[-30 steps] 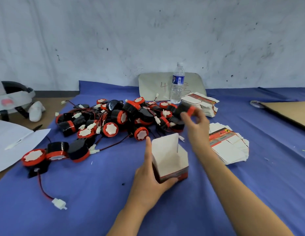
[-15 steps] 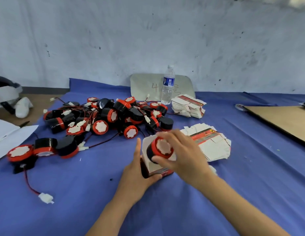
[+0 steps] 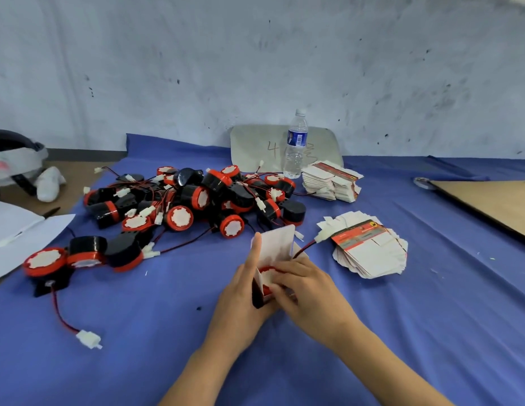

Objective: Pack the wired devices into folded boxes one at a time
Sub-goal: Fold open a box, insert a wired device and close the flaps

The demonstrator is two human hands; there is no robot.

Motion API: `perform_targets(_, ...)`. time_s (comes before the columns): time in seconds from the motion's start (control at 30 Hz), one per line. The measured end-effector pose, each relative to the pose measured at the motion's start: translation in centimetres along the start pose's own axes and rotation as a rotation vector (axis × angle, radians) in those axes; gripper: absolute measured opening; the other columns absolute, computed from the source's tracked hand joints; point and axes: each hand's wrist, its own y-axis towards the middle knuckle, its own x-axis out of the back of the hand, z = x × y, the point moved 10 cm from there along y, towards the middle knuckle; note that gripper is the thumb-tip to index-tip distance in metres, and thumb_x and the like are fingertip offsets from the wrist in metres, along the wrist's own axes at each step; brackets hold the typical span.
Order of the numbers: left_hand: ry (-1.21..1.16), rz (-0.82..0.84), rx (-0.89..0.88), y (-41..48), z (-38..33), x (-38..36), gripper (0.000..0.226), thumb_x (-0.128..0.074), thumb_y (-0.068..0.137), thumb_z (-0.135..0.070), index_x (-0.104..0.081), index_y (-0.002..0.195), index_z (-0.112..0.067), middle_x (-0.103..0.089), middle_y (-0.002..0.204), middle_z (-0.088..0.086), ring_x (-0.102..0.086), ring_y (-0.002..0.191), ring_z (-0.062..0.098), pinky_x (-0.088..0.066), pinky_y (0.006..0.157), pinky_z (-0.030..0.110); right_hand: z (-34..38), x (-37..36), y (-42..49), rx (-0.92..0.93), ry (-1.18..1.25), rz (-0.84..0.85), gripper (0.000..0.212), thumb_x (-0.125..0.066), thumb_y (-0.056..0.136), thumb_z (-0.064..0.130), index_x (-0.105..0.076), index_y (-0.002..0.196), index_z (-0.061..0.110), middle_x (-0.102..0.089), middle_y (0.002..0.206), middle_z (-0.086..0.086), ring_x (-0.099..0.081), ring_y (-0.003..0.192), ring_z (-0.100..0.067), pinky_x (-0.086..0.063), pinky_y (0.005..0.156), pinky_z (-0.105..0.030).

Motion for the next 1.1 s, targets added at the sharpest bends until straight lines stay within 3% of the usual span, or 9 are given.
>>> perform_targets(0.1,0.015,0.010,0.001,0.1,0.0,-0.1,0.115,-0.081,0.075,-0.038,0.012,0.134,-0.072,-0.053,0.115,-0.022,-0.054,0.097,-0.010,-0.043,0.074,0.003,-1.4,6.3,-2.8,-0.134,0.208,-0.619,0.007,-0.064,0.086,0.023,-0.059,0.088,0.019,-0.059,0.094,0.000,-0.055,0.089,-0.007,-0.044,0.076,-0.016)
perform_targets(0.17,0.029,0.019,0.013,0.2,0.0,-0.1,0.117,-0.081,0.074,-0.040,0.015,0.133,-0.072,-0.049,0.107,-0.022,-0.048,0.088,-0.018,-0.042,0.073,0.002,-4.9,8.0,-4.1,-0.390,0.374,-0.817,0.028,-0.069,0.081,0.031,-0.048,0.098,0.035,-0.052,0.102,0.001,-0.053,0.093,-0.005,-0.042,0.073,-0.015)
perform_targets(0.27,0.031,0.024,0.017,0.1,0.0,-0.1,0.117,-0.080,0.074,-0.041,0.016,0.134,-0.070,-0.048,0.104,-0.017,-0.046,0.085,-0.019,-0.041,0.073,0.003,-8.8,6.4,-2.6,-0.642,0.608,-0.662,0.052,-0.074,0.083,0.025,-0.040,0.117,0.044,-0.051,0.116,0.009,-0.059,0.091,-0.003,-0.044,0.070,-0.010)
perform_targets(0.5,0.011,0.033,0.024,0.0,-0.2,0.0,0.116,-0.080,0.074,-0.044,0.015,0.135,-0.069,-0.047,0.104,-0.028,-0.043,0.090,-0.028,-0.039,0.074,-0.001,-7.1,6.1,0.7,-0.407,0.439,-0.491,0.035,-0.062,0.092,0.006,-0.059,0.097,0.041,-0.068,0.087,0.010,-0.061,0.077,-0.007,-0.042,0.065,-0.007)
perform_targets(0.67,0.026,0.040,0.020,0.0,-0.4,0.0,0.115,-0.078,0.074,-0.047,0.018,0.134,-0.069,-0.041,0.109,-0.038,-0.036,0.093,-0.036,-0.033,0.073,-0.007,-6.0,4.9,1.2,-0.349,0.330,-0.373,0.028,-0.055,0.095,0.003,-0.066,0.116,0.017,-0.063,0.090,0.015,-0.056,0.079,0.009,-0.037,0.071,-0.002)
perform_targets(0.8,0.011,0.037,0.030,-0.1,-0.3,0.0,0.115,-0.078,0.076,-0.045,0.018,0.135,-0.068,-0.047,0.103,-0.029,-0.041,0.092,-0.030,-0.038,0.074,-0.003,-4.8,3.6,2.6,-0.289,0.233,-0.125,0.041,-0.050,0.097,0.003,-0.050,0.133,0.021,-0.051,0.084,0.016,-0.048,0.078,-0.003,-0.035,0.069,-0.012)
perform_targets(0.93,-0.018,0.034,0.029,-0.1,-0.7,0.1,0.115,-0.077,0.077,-0.044,0.019,0.135,-0.067,-0.052,0.126,-0.022,-0.054,0.108,-0.006,-0.047,0.086,0.015,-4.3,1.1,2.7,-0.272,-0.026,0.137,0.020,-0.048,0.098,0.015,-0.045,0.117,0.020,-0.046,0.095,0.001,-0.052,0.089,-0.023,-0.039,0.066,-0.028)
perform_targets(1.03,-0.013,0.043,0.009,-0.1,-1.1,0.1,0.117,-0.078,0.077,-0.040,0.019,0.135,-0.068,-0.051,0.134,-0.020,-0.055,0.115,0.001,-0.050,0.092,0.024,-1.9,1.1,2.1,-0.057,-0.328,0.032,0.035,-0.082,0.069,0.008,-0.055,0.092,0.011,-0.055,0.069,0.000,-0.058,0.073,-0.024,-0.042,0.056,-0.027)
perform_targets(1.1,-0.006,0.037,-0.003,-0.2,-1.4,0.2,0.117,-0.080,0.076,-0.039,0.018,0.135,-0.068,-0.052,0.133,-0.019,-0.056,0.115,0.002,-0.051,0.092,0.026,-1.4,1.0,1.1,-0.005,-0.334,-0.099,0.045,-0.090,0.047,-0.001,-0.058,0.077,0.011,-0.046,0.053,0.006,-0.047,0.066,-0.018,-0.044,0.049,-0.025)
